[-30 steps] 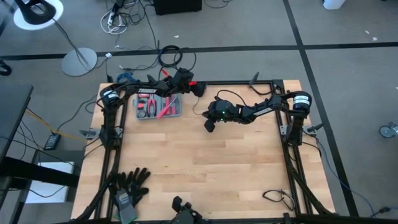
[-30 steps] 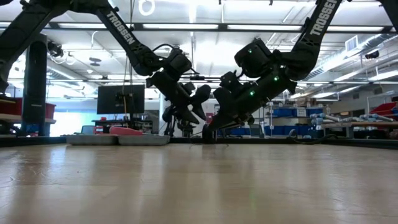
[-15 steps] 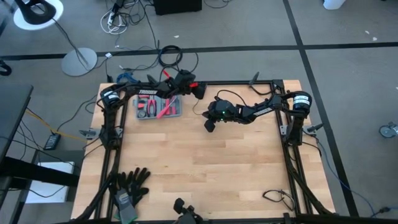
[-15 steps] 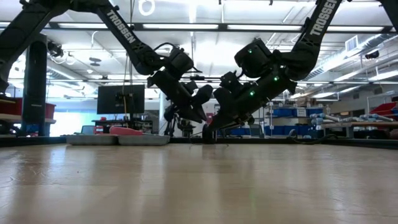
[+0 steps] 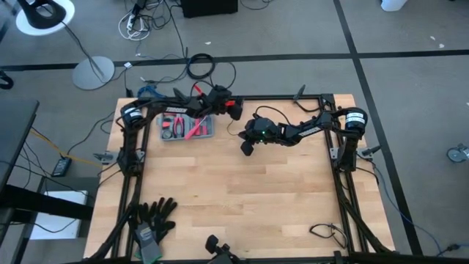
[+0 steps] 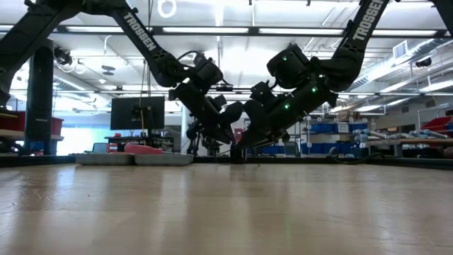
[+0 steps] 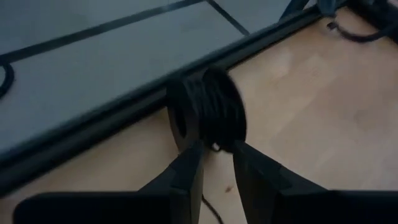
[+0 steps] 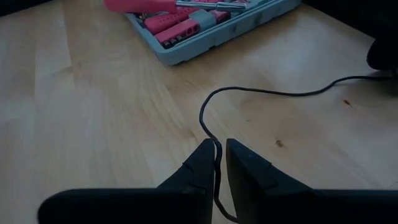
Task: Coil cords
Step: Coil the black wire onto the spool
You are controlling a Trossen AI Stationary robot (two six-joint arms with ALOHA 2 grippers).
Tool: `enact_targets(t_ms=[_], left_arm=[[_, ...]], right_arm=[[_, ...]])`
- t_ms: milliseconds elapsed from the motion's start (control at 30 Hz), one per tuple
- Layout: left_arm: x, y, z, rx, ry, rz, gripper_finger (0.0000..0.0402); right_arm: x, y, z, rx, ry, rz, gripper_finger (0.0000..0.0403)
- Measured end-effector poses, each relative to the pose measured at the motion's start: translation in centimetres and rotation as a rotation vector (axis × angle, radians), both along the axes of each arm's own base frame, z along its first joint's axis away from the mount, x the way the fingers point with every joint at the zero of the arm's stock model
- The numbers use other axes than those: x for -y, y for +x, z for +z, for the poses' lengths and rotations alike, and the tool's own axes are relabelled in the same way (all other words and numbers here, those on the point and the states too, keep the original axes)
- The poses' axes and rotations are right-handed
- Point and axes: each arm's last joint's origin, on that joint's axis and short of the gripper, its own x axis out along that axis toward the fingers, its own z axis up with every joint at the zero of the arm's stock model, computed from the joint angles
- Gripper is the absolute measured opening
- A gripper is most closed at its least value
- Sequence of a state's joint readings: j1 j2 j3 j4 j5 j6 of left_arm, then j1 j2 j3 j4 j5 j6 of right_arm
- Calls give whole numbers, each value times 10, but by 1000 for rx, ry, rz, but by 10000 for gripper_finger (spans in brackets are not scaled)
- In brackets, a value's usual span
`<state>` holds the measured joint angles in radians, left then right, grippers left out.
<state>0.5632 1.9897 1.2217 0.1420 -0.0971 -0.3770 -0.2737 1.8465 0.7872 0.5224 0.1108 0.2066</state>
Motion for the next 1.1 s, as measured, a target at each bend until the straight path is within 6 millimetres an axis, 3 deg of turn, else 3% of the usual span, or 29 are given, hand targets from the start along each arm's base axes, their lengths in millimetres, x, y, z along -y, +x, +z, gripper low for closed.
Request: enact_targets(t_ms=[133, 867, 967, 1100], left_arm=[[0, 3, -11, 5, -18, 9, 90], [-4, 4, -18, -3, 11, 55, 89], [-4, 4, -18, -9, 27, 58, 75], [-5, 6, -15, 14, 58, 45, 28]], right_arm=[[0, 0, 0, 0, 0, 0, 41], [0, 0, 0, 1, 0, 0, 41], [0, 0, 0, 1, 0, 0, 41], [0, 0, 0, 0, 0, 0, 41]])
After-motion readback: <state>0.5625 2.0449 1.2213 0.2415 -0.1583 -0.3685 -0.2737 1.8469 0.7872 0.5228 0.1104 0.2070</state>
